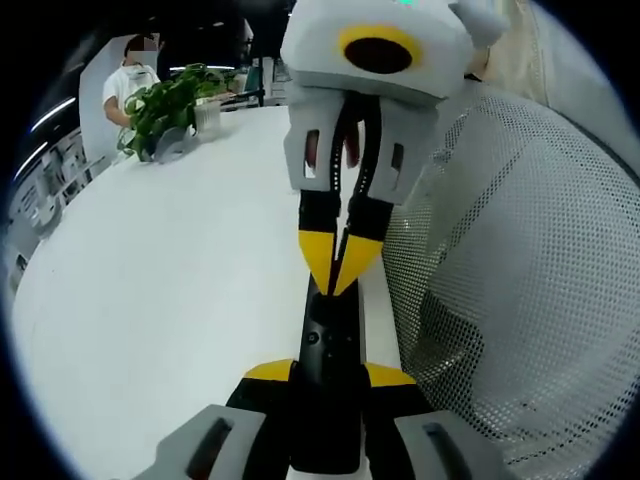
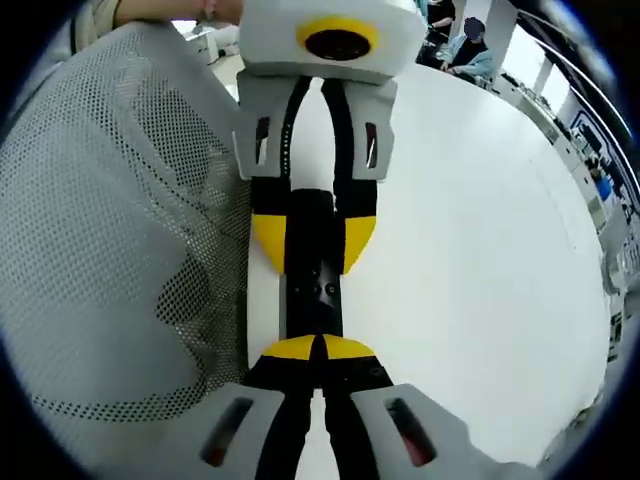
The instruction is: Press the specified remote control buttons in sequence, fully releasing each button before pressing the next.
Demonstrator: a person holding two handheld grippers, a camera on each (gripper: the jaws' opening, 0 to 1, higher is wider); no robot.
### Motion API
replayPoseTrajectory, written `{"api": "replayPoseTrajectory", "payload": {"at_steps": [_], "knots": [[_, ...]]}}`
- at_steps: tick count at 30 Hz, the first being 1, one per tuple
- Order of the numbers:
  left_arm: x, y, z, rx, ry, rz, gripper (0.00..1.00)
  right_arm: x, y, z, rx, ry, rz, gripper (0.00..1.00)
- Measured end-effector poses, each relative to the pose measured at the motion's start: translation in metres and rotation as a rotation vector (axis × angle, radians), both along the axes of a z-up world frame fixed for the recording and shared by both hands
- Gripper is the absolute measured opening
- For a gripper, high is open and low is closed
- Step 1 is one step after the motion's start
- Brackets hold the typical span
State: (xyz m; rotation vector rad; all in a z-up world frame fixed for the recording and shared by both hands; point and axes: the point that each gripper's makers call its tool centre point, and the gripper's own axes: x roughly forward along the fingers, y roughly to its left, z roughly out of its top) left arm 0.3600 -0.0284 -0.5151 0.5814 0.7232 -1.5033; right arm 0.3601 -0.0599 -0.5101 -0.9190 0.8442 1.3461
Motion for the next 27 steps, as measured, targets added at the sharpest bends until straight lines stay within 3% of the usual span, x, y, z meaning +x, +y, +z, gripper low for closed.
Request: {"api": "replayPoseTrajectory", "payload": {"at_steps": [7, 19, 22, 27], "knots": [[0.0000, -0.0002, -0.0002, -0.001, 0.000, 0.000, 0.25, -0.0006, 0.0083, -0.0008, 0.010, -0.010, 0.056, 0.00], [0.0003, -0.0003, 0.0000, -0.006, 0.003, 0.000, 0.25, -0.0005, 0.0091, -0.0027, -0.105, 0.012, 0.184, 0.00], [0.0004, -0.0003, 0.0000, -0.007, 0.004, 0.000, 0.25, -0.0002, 0.0084, -0.0027, -0.101, 0.021, 0.167, 0.00], [0.0004, -0.0003, 0.0001, -0.008, 0.006, 0.002, 0.25, 0.0010, 0.0094, -0.0011, 0.006, 0.042, 0.022, 0.00]]}}
